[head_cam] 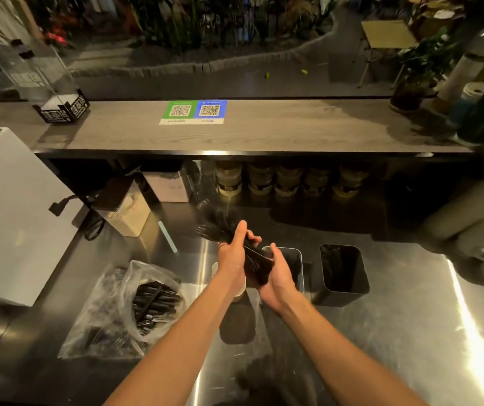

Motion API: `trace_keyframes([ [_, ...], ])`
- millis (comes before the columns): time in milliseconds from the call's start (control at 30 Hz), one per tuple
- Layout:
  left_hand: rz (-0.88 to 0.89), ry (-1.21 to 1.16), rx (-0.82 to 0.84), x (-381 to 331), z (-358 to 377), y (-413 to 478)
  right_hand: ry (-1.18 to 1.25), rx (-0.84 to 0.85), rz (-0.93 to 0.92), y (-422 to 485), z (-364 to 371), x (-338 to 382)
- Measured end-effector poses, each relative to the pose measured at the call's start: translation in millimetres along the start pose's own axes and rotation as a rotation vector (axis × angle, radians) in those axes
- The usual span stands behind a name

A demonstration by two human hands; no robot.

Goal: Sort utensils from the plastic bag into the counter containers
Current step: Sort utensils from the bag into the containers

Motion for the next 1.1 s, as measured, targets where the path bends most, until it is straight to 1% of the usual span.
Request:
trace_keyframes([
  [67, 0.009, 0.023, 0.017, 8.9, 6.1, -2.2, 0.019, -0.072, -0.014, -3.5, -4.6, 5.2],
  [133, 0.019, 0.084, 0.059, 14.9, 11.4, -0.4, 0.001, -0.098, -0.020, -8.4, -12.3, 12.0],
  [267, -0.018, 0.167, 0.122, 25.3, 20.0, -0.2, -0.080, -0.095, -0.057, -13.4, -29.3, 26.4],
  [333, -0.057, 0.171, 0.146, 30.5, 23.9, 0.3, -0.187, -0.081, -0.087, -16.4, -34.9, 32.7],
  [400, -0.075, 0.209, 0.153, 35.6, 25.9, 4.7, -0.381, -0.096, -0.181, -17.6, -40.0, 43.1],
  [467, -0.093, 0.309, 0.142, 41.4, 25.4, 9.2, -0.551, -0.153, -0.319, -17.5, -44.7, 58.6],
  [533, -0.086, 0.423, 0.114, 46.4, 26.6, 12.5, -0.627, -0.182, -0.435, -14.7, -48.9, 75.0],
  [633, -0.092, 0.516, 0.124, 54.9, 33.0, 15.5, -0.674, -0.075, -0.510, -4.9, -48.9, 95.6],
  [667, -0.077, 0.552, 0.131, 56.7, 35.6, 16.2, -0.668, -0.020, -0.503, -1.7, -47.5, 100.9],
  [767, -0.006, 0.652, 0.193, 59.0, 44.5, 15.8, -0.645, 0.128, -0.405, 6.7, -43.8, 112.6],
  [833, 0.035, 0.720, 0.238, 63.5, 44.5, 21.6, -0.680, 0.202, -0.372, 5.0, -40.6, 116.9],
  [900, 0.036, 0.812, 0.233, 67.1, 40.5, 28.3, -0.758, 0.201, -0.418, 3.5, -40.2, 119.2],
  [967, 0.023, 0.913, 0.193, 68.2, 34.4, 32.7, -0.811, 0.171, -0.478, 3.6, -41.5, 119.3],
  [1100, 0.042, 1.022, 0.196, 66.3, 29.3, 35.4, -0.807, 0.141, -0.530, 2.6, -43.3, 117.7],
])
Point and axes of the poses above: each hand's wrist, its own y-axis towards the middle knuckle, its own z-axis out of the palm, x = y × z, the point moved 4 cm from there along y, towards the middle knuckle, and after that the axes turned 1 degree about -z, right-handed, at the moved point
